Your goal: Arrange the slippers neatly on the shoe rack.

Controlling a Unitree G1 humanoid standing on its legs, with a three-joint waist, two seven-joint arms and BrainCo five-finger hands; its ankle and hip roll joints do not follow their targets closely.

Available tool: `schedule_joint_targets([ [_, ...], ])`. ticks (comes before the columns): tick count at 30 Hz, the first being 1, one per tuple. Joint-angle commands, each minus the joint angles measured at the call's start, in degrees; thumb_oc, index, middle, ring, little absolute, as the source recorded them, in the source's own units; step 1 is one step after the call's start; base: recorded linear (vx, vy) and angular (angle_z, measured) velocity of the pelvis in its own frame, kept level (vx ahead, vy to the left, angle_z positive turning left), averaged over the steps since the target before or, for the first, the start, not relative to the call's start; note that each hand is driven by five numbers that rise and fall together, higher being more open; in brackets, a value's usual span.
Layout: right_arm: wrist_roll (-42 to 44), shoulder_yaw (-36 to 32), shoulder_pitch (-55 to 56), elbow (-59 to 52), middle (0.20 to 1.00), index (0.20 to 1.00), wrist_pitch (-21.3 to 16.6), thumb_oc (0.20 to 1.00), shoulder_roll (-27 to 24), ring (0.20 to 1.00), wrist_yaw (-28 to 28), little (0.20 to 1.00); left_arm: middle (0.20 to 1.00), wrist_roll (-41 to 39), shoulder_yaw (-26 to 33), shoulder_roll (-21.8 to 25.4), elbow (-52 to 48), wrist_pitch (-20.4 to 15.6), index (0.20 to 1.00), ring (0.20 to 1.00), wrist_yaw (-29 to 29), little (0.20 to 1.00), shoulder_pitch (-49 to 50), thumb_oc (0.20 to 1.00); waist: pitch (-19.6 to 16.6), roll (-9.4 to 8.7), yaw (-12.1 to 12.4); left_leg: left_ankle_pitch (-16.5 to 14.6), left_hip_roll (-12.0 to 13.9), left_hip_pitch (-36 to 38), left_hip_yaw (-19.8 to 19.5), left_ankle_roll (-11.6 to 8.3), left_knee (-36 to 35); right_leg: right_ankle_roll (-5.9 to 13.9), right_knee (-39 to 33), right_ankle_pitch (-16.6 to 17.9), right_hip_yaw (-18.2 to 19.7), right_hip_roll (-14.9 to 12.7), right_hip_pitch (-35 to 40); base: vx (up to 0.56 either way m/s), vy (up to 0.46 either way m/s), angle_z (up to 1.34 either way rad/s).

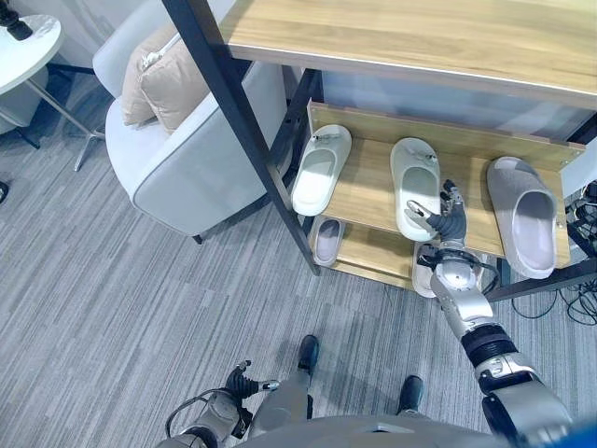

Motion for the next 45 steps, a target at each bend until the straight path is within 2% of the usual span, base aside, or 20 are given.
schedule_joint_targets([
  [1,0.5,-0.4,-1.4,-3.6,1.000,1.000,-2.7,1.000,-0.7,1.000,0.6,1.000,1.000,-1.0,-3.2,-3.1,4.2,0.3,1.000,1.000,1.4,1.000,-1.5,1.000,0.4,-0.28,1.7,-5.0,-0.1,-0.1,1.1,-1.33,0.5,3.13,0.3,0.8,1.5,-2.5,2.4,0.00,0.043,0.14],
  [8,1.0,-0.6,-2.4,-2.8,1.000,1.000,-2.4,1.000,-0.6,1.000,-0.1,1.000,1.000,-0.8,-3.4,-3.1,4.2,0.4,1.000,1.000,1.6,1.000,-1.1,1.000,0.3,-0.40,2.8,-4.8,-0.9,-1.2,-0.5,-1.19,0.5,3.33,0.3,0.9,-0.3,-2.9,2.6,0.01,0.026,0.13],
  [15,3.4,0.0,-4.3,-2.4,1.000,1.000,-2.7,1.000,1.4,1.000,-1.8,1.000,1.000,-1.3,-4.8,-3.8,4.0,0.8,1.000,1.000,2.3,1.000,-1.7,1.000,0.4,-0.37,3.5,-4.6,-1.4,-1.8,-1.3,-1.09,0.5,3.41,0.3,1.0,-1.2,-3.3,2.5,0.00,0.022,0.06],
  [20,6.9,1.1,-4.5,-2.5,1.000,1.000,-2.6,1.000,3.2,1.000,-1.4,1.000,1.000,-2.5,-4.0,-4.1,4.8,1.7,1.000,1.000,1.8,1.000,-1.7,1.000,0.1,-0.47,3.5,-4.9,-1.8,-1.7,-1.6,-0.96,0.5,3.44,0.3,1.1,-1.4,-3.6,2.7,0.01,0.033,0.05],
  [27,7.7,0.8,-4.1,-3.3,1.000,1.000,-2.9,1.000,4.4,1.000,-2.7,1.000,1.000,-2.6,-3.7,-4.1,4.7,2.0,1.000,1.000,2.4,1.000,-1.3,1.000,-0.3,-0.66,3.3,-5.1,-2.1,-1.4,-1.8,-0.78,0.5,3.42,0.3,1.0,-1.9,-4.1,3.3,0.01,0.018,0.03],
  [38,7.7,0.9,5.7,-12.7,1.000,1.000,-2.9,1.000,2.6,1.000,1.5,1.000,1.000,-2.7,-0.4,-3.9,5.1,2.4,1.000,1.000,2.0,1.000,-0.1,1.000,-1.3,-1.15,0.8,-5.9,-2.0,0.6,-0.3,-0.51,0.5,3.75,0.3,1.2,-1.3,-4.6,4.0,0.00,0.016,0.01],
  [45,9.5,5.3,7.8,-13.6,1.000,1.000,-2.1,1.000,3.3,1.000,4.8,1.000,1.000,-2.6,-0.4,-3.9,4.7,2.5,1.000,1.000,1.7,1.000,0.2,1.000,-1.3,-1.41,-0.7,-6.0,-1.8,1.1,1.4,-0.47,0.5,3.64,0.3,1.5,0.4,-4.7,3.3,-0.02,0.022,-0.13],
])
